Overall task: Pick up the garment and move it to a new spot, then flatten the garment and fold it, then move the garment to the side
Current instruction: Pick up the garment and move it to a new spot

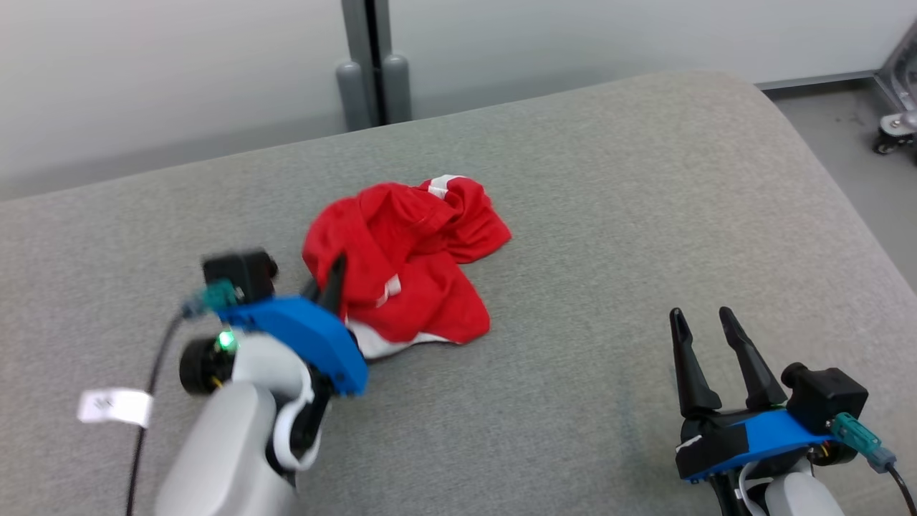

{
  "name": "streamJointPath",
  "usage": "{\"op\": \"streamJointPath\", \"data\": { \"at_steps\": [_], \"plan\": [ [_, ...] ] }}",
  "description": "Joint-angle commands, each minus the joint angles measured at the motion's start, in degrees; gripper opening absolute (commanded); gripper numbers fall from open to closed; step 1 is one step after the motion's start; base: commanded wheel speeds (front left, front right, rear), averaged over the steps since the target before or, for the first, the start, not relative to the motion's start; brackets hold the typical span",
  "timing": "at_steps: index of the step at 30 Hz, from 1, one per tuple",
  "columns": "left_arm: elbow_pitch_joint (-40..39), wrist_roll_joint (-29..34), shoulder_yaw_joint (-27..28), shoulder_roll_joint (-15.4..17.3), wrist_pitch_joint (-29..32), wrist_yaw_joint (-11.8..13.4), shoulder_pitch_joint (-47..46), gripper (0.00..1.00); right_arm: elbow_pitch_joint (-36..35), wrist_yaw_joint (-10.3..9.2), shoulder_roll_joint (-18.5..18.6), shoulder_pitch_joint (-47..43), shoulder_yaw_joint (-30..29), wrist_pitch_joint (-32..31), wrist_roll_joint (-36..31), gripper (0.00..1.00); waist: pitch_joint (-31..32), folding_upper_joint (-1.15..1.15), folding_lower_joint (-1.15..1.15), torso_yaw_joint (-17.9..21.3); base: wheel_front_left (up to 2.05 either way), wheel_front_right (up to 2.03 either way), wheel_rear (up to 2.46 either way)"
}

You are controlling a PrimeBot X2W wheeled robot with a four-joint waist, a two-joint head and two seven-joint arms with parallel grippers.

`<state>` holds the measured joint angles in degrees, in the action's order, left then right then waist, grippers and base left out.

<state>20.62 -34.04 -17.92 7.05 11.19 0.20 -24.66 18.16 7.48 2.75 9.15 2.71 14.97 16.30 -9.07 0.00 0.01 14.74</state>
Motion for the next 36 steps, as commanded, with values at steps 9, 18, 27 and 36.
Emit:
{"op": "streamJointPath", "data": {
  "at_steps": [9,18,27,36],
  "plan": [
    [5.25,1.35,-3.27,-0.10,-9.66,-4.84,5.00,1.00,-0.79,0.03,0.26,-0.81,-2.22,-0.18,-1.49,1.00,1.53,0.00,-0.01,-6.49,0.00,0.00,0.00],
    [-0.46,4.42,-0.66,4.42,-23.36,-3.98,11.78,1.00,-2.41,0.03,0.25,-3.01,-3.95,-1.81,-3.16,1.00,4.61,0.00,-0.01,-9.91,0.00,0.00,0.00],
    [-4.88,9.10,5.32,7.92,-26.42,0.04,19.18,1.00,-4.91,0.03,0.24,-4.81,-5.86,-3.81,-4.38,1.00,6.18,0.00,-0.01,-9.82,0.00,0.00,0.00],
    [-7.07,10.90,8.36,6.55,-26.45,0.71,24.99,1.00,-6.55,0.03,0.24,-7.33,-6.26,-5.29,-7.70,1.00,7.51,0.00,-0.01,-10.33,0.00,0.00,0.00]
  ]
}}
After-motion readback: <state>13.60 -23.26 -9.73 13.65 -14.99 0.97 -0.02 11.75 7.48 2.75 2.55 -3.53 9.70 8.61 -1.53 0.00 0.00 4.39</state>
